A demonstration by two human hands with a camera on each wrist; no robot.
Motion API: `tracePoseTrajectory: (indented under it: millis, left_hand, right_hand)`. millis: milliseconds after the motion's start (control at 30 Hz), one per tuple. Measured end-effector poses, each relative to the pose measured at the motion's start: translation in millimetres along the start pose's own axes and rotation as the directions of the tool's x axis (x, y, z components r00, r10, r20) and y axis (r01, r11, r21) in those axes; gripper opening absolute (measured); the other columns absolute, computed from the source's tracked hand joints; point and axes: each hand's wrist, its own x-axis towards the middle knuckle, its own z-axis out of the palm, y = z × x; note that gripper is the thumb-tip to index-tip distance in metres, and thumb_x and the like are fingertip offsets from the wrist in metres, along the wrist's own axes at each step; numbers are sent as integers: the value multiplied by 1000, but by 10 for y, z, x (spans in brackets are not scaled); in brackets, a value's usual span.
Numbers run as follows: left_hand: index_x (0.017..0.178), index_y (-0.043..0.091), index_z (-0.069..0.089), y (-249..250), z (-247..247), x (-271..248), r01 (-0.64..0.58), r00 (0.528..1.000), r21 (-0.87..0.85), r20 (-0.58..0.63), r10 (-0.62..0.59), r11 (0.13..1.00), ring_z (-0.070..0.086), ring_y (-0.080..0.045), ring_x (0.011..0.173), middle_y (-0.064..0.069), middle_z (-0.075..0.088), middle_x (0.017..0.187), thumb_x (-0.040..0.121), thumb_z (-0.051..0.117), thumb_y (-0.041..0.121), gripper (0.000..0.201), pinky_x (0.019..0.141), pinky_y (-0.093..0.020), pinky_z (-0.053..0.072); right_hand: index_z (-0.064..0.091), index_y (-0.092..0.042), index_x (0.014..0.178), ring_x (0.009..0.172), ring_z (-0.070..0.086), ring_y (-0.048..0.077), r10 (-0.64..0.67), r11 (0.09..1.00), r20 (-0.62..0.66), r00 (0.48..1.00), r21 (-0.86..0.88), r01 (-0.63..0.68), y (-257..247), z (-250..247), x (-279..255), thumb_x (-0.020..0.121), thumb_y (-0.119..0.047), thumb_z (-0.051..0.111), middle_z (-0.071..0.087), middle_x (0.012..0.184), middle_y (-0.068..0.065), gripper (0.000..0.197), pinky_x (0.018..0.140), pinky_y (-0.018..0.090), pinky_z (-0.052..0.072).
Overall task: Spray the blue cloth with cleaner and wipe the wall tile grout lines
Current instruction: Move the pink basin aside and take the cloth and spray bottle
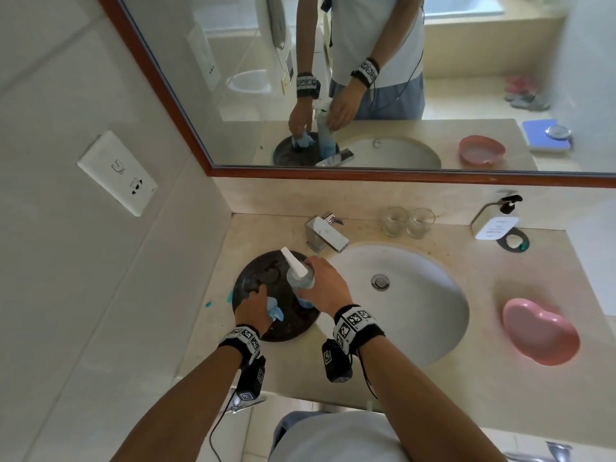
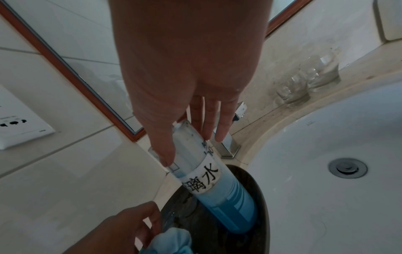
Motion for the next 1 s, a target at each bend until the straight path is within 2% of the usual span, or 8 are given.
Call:
tracePoseTrajectory:
  millis: [133,267,567,700,800,867,933,1000]
  left_hand:
    - [121,12,52,86,-67,-170,-67,997,-134,-37,63,989,68,-33,107,-13,66,114,87,73,22,41,84,-38,54]
    - [105,13,54,230,-175,-393,-120,990,-230,-94,100,966,68,-30,92,-9,68,98,88,74,21,27,73,-33,50]
    - [91,17,48,430,-556,-811,-132,978,-391,-200,56,911,62,-24,80,-1,59,82,87,75,16,27,67,-32,46]
    - [90,17,48,456,-675,-967,-101,980,-411,-200,19,906,62,-28,82,-3,59,83,85,76,17,28,73,-41,54]
    - [88,17,47,535,-739,-1041,-98,979,-401,-205,15,911,60,-28,78,-1,56,78,86,73,15,26,67,-37,49]
    - [86,18,47,622,-767,-1056,-97,980,-400,-199,17,911,60,-30,75,1,53,73,86,72,15,25,63,-34,44]
    - [88,18,49,747,-795,-1062,-96,982,-389,-189,23,916,62,-30,76,0,57,75,86,72,17,23,64,-37,50]
    - [90,17,51,900,-808,-1066,-106,983,-384,-179,39,917,65,-30,80,-4,63,81,87,72,18,22,68,-39,53]
  right_hand:
    - [52,-22,128,110,60,21,-10,1000,7,1000,20,10,40,-25,5,80,-37,86,60,123,0,61,92,38,54]
    - [53,-19,130,111,60,22,-31,997,21,999,66,29,85,-66,-24,79,-34,88,60,125,3,64,92,34,51]
    - [53,-15,134,112,60,23,-19,997,82,996,78,12,82,-111,-7,80,-29,86,61,126,4,64,95,36,51]
    - [53,-17,127,107,65,26,-4,1000,52,999,18,3,8,-40,35,79,-37,84,65,117,3,60,85,36,52]
    - [54,-19,117,98,67,27,3,1000,10,1000,-4,-3,37,-95,5,78,-44,82,66,108,1,54,75,32,46]
    - [54,-19,115,95,68,25,19,1000,-33,999,13,-18,101,-198,-37,75,-50,81,66,106,-1,57,76,35,52]
    - [55,-19,119,93,68,22,27,999,-92,995,49,-22,158,-345,-81,72,-59,79,67,107,-2,66,79,38,57]
    - [54,-21,116,87,67,17,40,994,-152,988,110,-23,232,-532,-122,71,-66,77,67,102,-5,68,72,35,55]
